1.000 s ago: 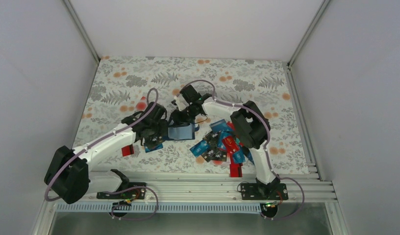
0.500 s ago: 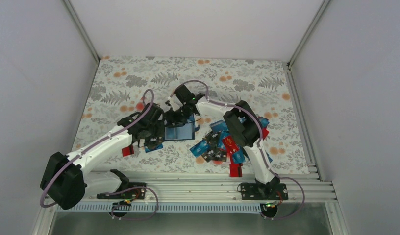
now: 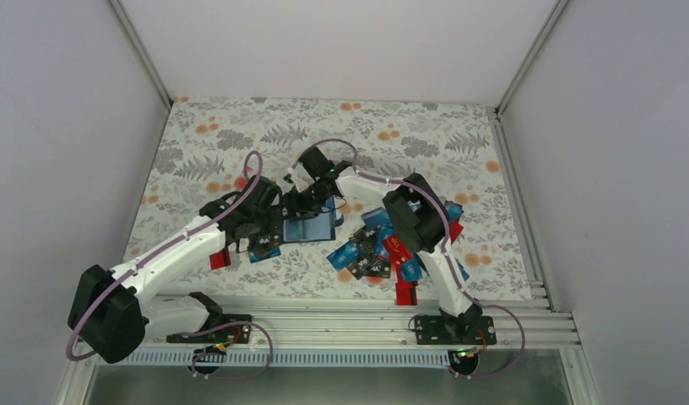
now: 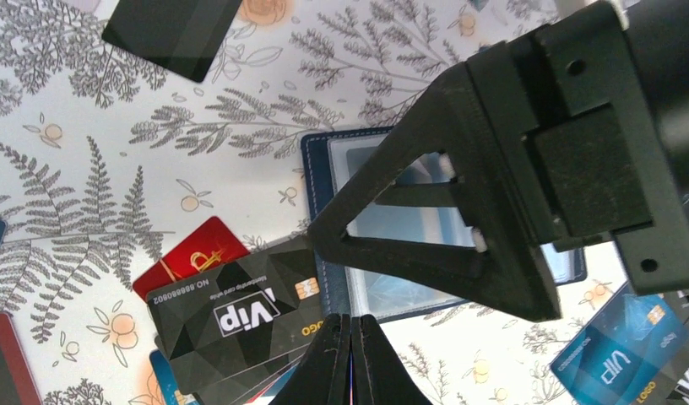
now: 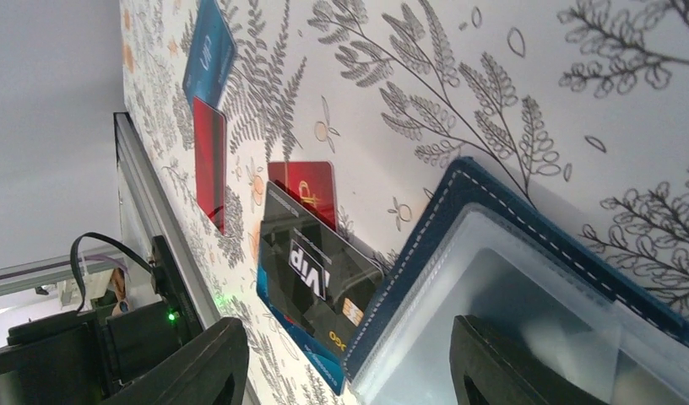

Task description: Put the credit cards into the card holder

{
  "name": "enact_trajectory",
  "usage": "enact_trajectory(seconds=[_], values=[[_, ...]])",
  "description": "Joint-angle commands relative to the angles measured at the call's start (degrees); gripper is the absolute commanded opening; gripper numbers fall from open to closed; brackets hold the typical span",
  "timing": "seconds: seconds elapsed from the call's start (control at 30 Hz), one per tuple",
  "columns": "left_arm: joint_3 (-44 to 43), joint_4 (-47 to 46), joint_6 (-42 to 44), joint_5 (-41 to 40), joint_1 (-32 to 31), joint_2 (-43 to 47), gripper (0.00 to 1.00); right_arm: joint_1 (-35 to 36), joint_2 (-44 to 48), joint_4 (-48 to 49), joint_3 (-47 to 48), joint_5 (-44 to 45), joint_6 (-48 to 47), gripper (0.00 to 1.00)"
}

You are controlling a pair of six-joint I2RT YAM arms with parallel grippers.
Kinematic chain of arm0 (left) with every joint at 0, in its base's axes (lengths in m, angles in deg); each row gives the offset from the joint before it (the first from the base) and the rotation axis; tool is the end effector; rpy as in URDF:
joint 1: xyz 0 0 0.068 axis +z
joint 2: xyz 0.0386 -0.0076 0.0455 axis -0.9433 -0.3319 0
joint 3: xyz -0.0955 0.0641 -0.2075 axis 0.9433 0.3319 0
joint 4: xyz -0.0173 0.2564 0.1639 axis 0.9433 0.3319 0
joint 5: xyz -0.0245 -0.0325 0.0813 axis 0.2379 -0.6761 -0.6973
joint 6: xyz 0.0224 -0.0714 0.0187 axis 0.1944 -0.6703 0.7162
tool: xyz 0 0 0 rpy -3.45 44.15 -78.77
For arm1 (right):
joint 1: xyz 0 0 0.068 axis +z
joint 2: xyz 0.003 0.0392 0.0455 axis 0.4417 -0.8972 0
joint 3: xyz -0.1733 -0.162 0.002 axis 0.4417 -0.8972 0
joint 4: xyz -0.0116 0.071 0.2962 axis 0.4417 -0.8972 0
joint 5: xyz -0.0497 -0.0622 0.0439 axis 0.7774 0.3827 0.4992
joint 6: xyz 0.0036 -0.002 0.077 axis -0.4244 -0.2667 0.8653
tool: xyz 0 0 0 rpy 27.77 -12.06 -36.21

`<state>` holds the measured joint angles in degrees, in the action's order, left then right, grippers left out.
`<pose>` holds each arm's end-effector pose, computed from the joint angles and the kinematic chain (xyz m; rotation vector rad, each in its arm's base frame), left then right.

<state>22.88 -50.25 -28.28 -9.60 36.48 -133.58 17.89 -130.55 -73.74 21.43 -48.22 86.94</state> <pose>0.2483 -0.1582 0.1510 -0.0445 2.6330 -0.2498 0.3244 0.3793 0.0609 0.6882 -2.6755 -1.3173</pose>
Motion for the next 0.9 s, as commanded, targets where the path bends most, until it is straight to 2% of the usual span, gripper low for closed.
enact_trajectory(seconds=[0.0, 0.2, 0.3, 0.6, 0.87], values=[[-2.79, 0.49, -0.35, -0.64, 0.36, 0.21, 0.03, 0.55, 3.05, -2.49, 3.18, -0.25, -2.07, 0.62], [-2.97, -0.4, 0.69, 0.42, -0.15, 0.8, 0.04, 0.01, 8.51, -5.33, 3.11, 2.89, -3.71, 0.62], [-2.72, -2.13, 1.43, 1.95, -1.04, 1.15, 0.07, -0.97, 12.88, -5.69, 0.11, 4.61, -4.2, 0.63], [-3.87, -9.62, 2.32, 6.02, -6.02, -3.9, 0.07, -7.7, 30.45, -4.74, -17.75, 13.81, -3.14, 0.7], [-10.37, -14.79, 5.08, 9.62, -10.55, -14.94, 0.07, -18.74, 45.12, -4.86, -34.92, 20.4, -0.43, 0.73]])
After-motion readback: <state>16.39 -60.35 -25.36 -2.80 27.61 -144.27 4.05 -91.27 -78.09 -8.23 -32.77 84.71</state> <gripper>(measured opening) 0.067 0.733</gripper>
